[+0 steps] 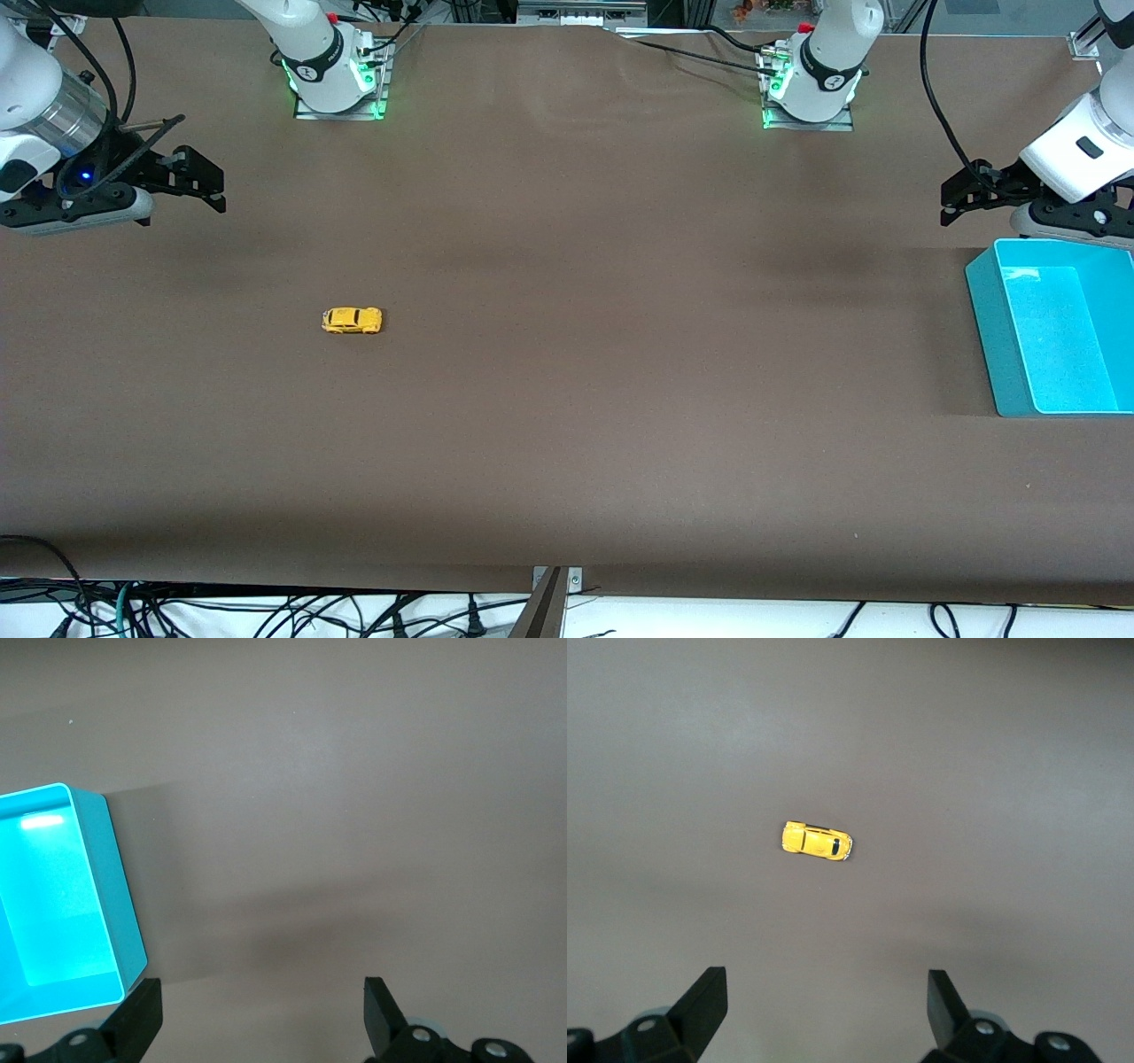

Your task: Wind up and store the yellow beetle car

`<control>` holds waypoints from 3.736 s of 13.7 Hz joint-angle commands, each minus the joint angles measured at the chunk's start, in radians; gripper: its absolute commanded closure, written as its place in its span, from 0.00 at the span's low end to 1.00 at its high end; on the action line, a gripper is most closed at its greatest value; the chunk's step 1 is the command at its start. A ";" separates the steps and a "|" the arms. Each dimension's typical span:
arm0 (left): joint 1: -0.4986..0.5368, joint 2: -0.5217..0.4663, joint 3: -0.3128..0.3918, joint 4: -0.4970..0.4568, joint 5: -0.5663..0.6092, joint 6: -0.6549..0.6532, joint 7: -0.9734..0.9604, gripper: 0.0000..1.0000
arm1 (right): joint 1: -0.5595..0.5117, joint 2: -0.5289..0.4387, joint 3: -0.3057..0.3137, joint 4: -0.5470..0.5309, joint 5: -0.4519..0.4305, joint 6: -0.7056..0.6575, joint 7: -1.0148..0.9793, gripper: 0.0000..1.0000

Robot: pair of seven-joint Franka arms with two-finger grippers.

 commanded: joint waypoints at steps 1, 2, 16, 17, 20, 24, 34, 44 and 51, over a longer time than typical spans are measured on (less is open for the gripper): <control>0.002 -0.012 -0.002 0.007 0.007 -0.031 0.011 0.00 | 0.011 -0.007 -0.007 0.018 -0.002 -0.058 0.043 0.00; 0.004 -0.012 -0.002 0.008 0.007 -0.031 0.011 0.00 | 0.011 -0.007 -0.007 0.024 -0.005 -0.057 0.048 0.00; 0.014 -0.011 0.000 0.008 0.011 -0.071 0.012 0.00 | 0.011 -0.005 -0.010 0.019 -0.004 -0.060 0.036 0.00; 0.017 -0.011 -0.002 0.008 0.011 -0.076 0.012 0.00 | 0.011 -0.005 -0.010 0.019 -0.002 -0.058 0.036 0.00; 0.017 -0.011 -0.002 0.014 0.011 -0.071 0.011 0.00 | 0.010 -0.005 -0.011 0.019 -0.004 -0.058 0.034 0.00; 0.016 -0.009 -0.002 0.022 0.011 -0.073 0.011 0.00 | 0.010 -0.005 -0.011 0.019 -0.004 -0.060 0.036 0.00; 0.025 0.006 -0.002 0.034 0.011 -0.077 0.012 0.00 | 0.010 -0.005 -0.011 0.019 -0.002 -0.058 0.036 0.00; 0.027 0.017 -0.002 0.034 0.011 -0.085 0.009 0.00 | 0.011 -0.005 -0.010 0.006 -0.004 -0.055 0.033 0.00; 0.028 0.027 -0.008 0.039 0.011 -0.085 -0.001 0.00 | 0.011 -0.005 -0.008 -0.054 -0.004 0.005 0.030 0.00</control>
